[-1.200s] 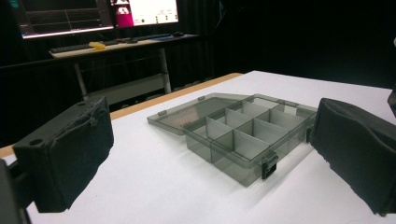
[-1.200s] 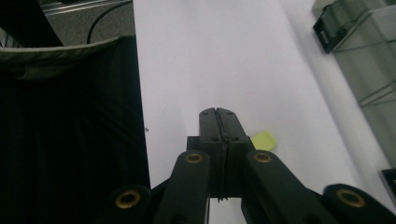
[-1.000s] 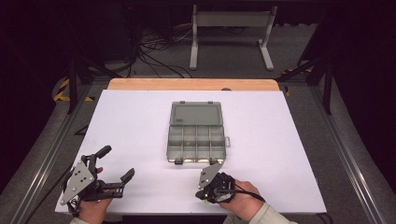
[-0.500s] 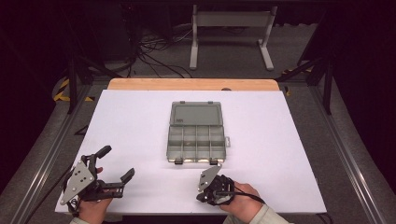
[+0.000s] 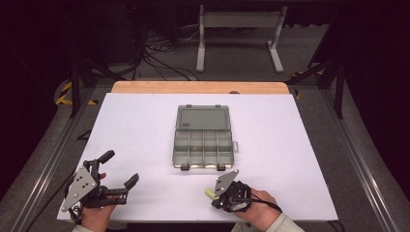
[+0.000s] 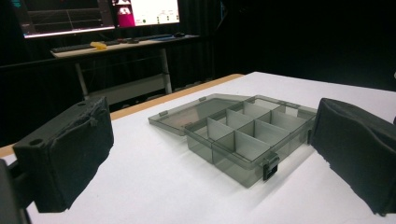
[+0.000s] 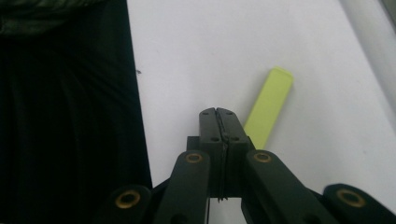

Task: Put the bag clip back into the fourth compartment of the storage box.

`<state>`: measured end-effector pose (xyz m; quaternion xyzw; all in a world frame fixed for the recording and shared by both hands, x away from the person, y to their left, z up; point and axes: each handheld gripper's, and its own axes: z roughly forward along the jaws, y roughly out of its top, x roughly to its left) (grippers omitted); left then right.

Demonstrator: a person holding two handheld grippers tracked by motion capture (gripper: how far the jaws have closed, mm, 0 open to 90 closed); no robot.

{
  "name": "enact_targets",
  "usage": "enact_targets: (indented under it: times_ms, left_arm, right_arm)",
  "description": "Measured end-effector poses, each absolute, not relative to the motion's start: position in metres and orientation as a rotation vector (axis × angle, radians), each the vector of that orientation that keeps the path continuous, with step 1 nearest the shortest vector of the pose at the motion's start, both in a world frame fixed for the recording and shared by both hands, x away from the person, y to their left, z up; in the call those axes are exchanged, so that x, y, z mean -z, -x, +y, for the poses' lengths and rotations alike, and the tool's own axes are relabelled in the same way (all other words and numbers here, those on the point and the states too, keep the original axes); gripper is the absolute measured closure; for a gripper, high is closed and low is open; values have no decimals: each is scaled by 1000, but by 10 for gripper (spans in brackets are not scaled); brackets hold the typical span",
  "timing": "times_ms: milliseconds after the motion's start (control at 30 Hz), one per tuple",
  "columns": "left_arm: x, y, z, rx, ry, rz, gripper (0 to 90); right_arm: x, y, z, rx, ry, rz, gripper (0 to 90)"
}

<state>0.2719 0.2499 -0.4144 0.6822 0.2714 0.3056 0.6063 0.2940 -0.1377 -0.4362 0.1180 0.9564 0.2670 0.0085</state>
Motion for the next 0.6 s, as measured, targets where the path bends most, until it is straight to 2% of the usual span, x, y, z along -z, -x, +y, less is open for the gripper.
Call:
enact_targets:
  times_ms: [600]
  left_arm:
    - [414,-272,252,-701,-1567,635,3]
  right_arm:
    - [436,-307,-155,-792,-448,2942,900]
